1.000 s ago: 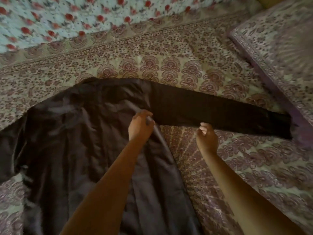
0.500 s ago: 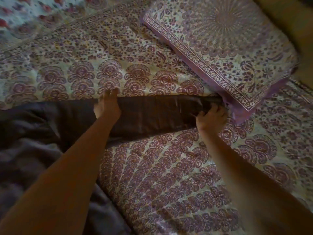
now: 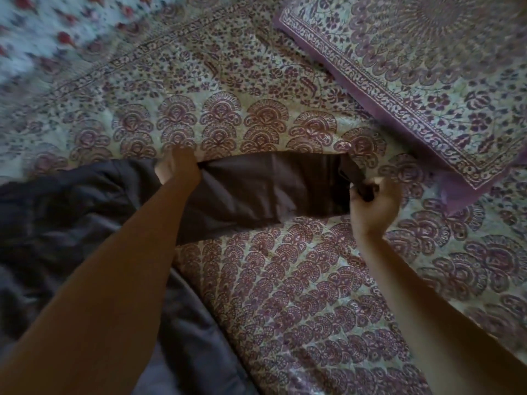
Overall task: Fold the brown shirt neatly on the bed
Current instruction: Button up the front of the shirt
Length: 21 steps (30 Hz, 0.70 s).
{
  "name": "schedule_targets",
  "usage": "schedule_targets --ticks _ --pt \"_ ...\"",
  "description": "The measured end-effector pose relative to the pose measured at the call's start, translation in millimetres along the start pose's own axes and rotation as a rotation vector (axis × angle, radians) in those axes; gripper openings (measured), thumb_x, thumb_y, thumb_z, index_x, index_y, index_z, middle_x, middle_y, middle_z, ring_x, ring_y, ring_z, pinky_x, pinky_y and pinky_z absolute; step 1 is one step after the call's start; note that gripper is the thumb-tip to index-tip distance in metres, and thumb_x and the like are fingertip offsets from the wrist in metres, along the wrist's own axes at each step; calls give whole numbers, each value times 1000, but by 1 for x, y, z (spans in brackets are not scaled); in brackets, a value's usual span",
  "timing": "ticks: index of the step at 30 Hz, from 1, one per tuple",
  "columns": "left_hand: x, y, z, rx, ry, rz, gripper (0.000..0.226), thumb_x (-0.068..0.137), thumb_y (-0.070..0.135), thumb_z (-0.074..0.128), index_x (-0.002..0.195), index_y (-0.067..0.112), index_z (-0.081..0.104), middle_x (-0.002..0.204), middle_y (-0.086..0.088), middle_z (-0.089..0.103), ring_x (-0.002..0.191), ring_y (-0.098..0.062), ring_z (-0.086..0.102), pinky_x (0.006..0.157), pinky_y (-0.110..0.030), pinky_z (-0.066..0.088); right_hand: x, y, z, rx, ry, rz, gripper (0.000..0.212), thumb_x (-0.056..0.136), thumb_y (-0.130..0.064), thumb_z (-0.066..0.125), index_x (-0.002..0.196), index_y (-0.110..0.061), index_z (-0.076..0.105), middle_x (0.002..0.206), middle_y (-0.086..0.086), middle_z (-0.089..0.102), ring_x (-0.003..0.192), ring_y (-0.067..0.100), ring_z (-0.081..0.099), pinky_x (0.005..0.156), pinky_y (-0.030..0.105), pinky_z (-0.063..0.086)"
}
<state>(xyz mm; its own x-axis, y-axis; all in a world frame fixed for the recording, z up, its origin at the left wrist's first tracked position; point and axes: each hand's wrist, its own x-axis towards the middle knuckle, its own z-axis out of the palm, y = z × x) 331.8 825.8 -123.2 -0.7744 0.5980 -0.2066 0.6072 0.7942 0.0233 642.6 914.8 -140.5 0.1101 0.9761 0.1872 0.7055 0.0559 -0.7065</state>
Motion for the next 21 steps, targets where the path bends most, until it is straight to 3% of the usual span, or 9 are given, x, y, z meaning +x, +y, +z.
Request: schedule_targets --ticks 2,5,7,9,12,14,16,19,21 --pt "0 -21 -8 38 -58 66 36 93 18 50 127 5 52 135 -20 45 122 -37 49 96 -43 42 -27 -32 8 196 -58 13 31 77 -22 58 95 2 55 90 18 60 85 33 58 69 23 38" --pt "3 -55 -11 55 -127 159 40 92 11 49 131 8 46 135 -21 46 122 -38 48 96 -45 41 -59 -73 16 291 -81 44 49 89 -22 53 120 14 42 93 28 62 80 39 61 60 27 34" --pt "9 -80 -9 49 -106 130 40 92 12 49 131 13 44 139 -16 41 122 -39 47 93 -48 44 -74 -97 16 334 -94 58 51 94 -14 51 126 20 32 105 33 57 91 39 56 65 32 35" --pt "15 -100 -7 70 -137 105 49 92 12 48 138 18 34 149 -14 27 126 -41 42 91 -52 45 -86 -116 12 401 -153 41 50 93 -12 53 127 19 32 105 25 55 91 22 54 71 30 39" --pt "26 -127 -4 79 -215 159 74 87 7 53 148 22 15 154 -11 17 132 -41 37 95 -53 43 -105 -131 14 507 -313 28 47 83 -24 65 119 2 51 96 -2 59 79 -8 58 70 9 46" --pt "30 -133 -6 81 -204 170 69 85 7 56 145 18 23 144 -18 36 127 -41 43 97 -51 43 -118 -136 13 574 -410 88 29 80 -25 69 104 -8 63 90 -7 64 79 -8 61 70 13 49" --pt "33 -139 -15 77 -125 154 47 84 9 58 130 11 47 127 -22 53 119 -40 52 94 -47 46 -129 -147 7 682 -477 207 10 84 -14 66 91 -20 62 87 -10 63 79 -8 62 66 12 50" --pt "32 -156 -38 -58 -44 201 28 81 6 56 107 -2 64 113 -25 61 112 -39 55 91 -44 44 -142 -162 -4 805 -684 413 22 85 -11 62 90 -32 55 94 -13 61 85 -4 60 76 18 52" --pt "22 -171 -61 -104 -59 256 32 81 10 52 106 -6 64 115 -27 60 114 -38 54 93 -39 40 -150 -176 -18 880 -890 557 27 77 -13 66 100 -25 58 98 -6 65 92 8 63 84 30 52"
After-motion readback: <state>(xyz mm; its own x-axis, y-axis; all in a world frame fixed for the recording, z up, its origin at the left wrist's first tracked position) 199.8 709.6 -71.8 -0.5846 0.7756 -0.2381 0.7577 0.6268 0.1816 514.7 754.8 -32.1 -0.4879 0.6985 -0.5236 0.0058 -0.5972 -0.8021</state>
